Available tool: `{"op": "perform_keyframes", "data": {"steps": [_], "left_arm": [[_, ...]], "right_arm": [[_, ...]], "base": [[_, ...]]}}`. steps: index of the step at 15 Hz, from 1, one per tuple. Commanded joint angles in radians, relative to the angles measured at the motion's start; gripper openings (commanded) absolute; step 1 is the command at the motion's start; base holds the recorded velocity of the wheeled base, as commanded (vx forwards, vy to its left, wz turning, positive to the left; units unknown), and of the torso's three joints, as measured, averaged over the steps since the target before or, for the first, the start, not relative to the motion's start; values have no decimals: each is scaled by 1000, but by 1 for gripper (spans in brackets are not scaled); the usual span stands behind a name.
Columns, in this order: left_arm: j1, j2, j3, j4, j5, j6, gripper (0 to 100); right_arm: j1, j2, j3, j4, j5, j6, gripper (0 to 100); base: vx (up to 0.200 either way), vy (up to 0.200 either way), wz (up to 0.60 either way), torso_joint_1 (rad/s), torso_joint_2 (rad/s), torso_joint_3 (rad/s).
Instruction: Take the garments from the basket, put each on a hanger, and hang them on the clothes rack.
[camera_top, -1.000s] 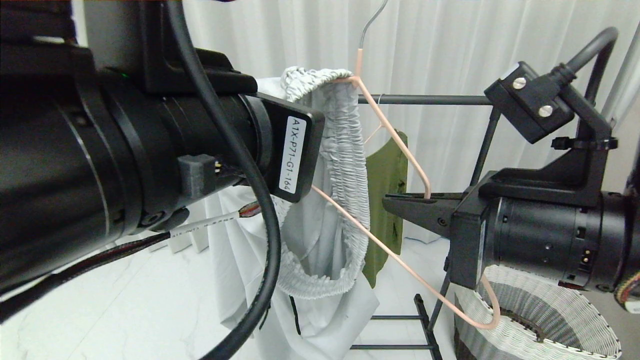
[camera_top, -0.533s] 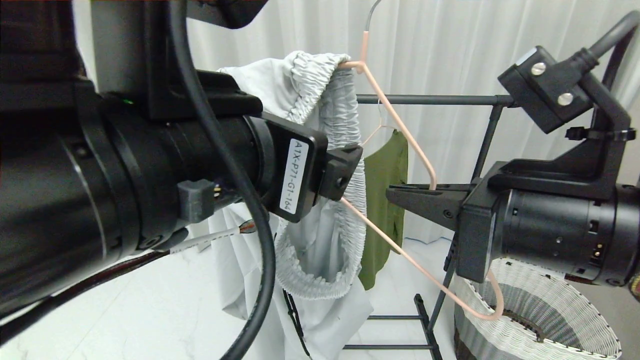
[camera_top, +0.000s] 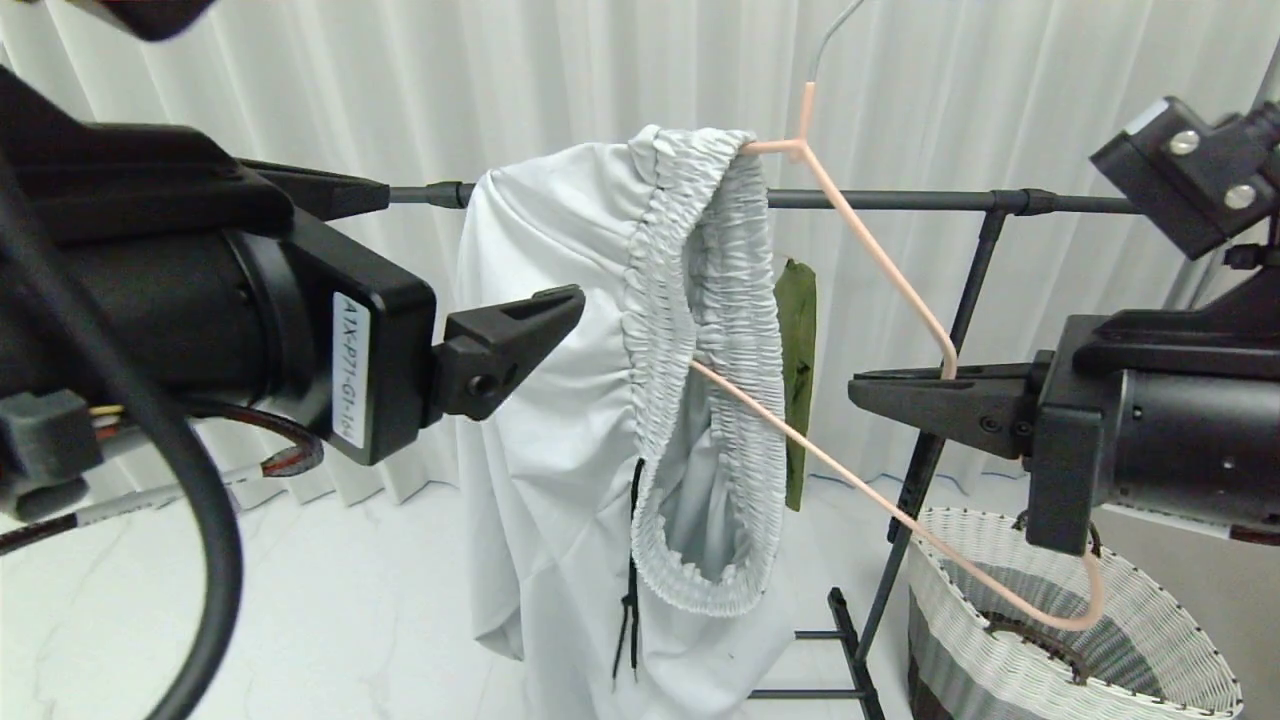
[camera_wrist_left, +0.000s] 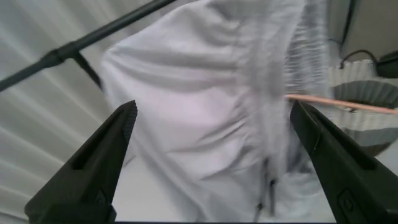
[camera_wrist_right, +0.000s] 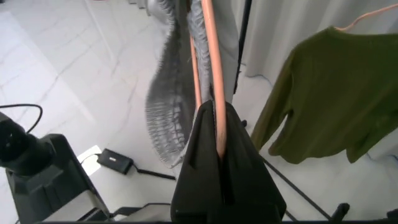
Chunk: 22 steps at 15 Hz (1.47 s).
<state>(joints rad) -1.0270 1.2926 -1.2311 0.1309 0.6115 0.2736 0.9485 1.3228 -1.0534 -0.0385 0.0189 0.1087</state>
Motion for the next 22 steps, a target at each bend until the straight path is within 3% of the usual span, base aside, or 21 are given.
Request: {"op": "perform_keyframes", "data": {"steps": [1, 3, 4, 5, 6, 9, 15, 17, 22], "left_arm": [[30, -18, -5, 0, -26, 7, 100], [33, -10, -5, -11, -67, 49, 100], [50, 5, -2, -54, -110, 124, 100], [53, 7, -1, -57, -113, 128, 100], [82, 31, 2, -106, -182, 191, 100], [113, 80, -5, -148, -272, 242, 100], [147, 110, 18, -191, -288, 260, 100], [186, 113, 21, -191, -291, 317, 100], [199, 119, 24, -191, -303, 320, 100]], "right_arm": [[-13, -45, 1, 39, 6, 0, 0], [-13, -65, 10, 55, 33, -4, 0], [-13, -79, 18, 57, 44, -23, 0], [-13, -79, 18, 57, 45, -24, 0], [-13, -83, 16, 75, 47, -30, 0], [-8, -93, 10, 86, 75, -49, 0], [36, -100, 10, 92, 130, -84, 0], [36, -97, 9, 114, 159, -123, 0], [36, -97, 9, 146, 194, -133, 0]], "base": [[0, 0, 0, 0, 0, 0], [0, 0, 0, 0, 0, 0], [0, 0, 0, 0, 0, 0], [0, 0, 0, 0, 0, 0], [0, 0, 0, 0, 0, 0], [0, 0, 0, 0, 0, 0], [0, 0, 0, 0, 0, 0], [0, 0, 0, 0, 0, 0], [0, 0, 0, 0, 0, 0]]}}
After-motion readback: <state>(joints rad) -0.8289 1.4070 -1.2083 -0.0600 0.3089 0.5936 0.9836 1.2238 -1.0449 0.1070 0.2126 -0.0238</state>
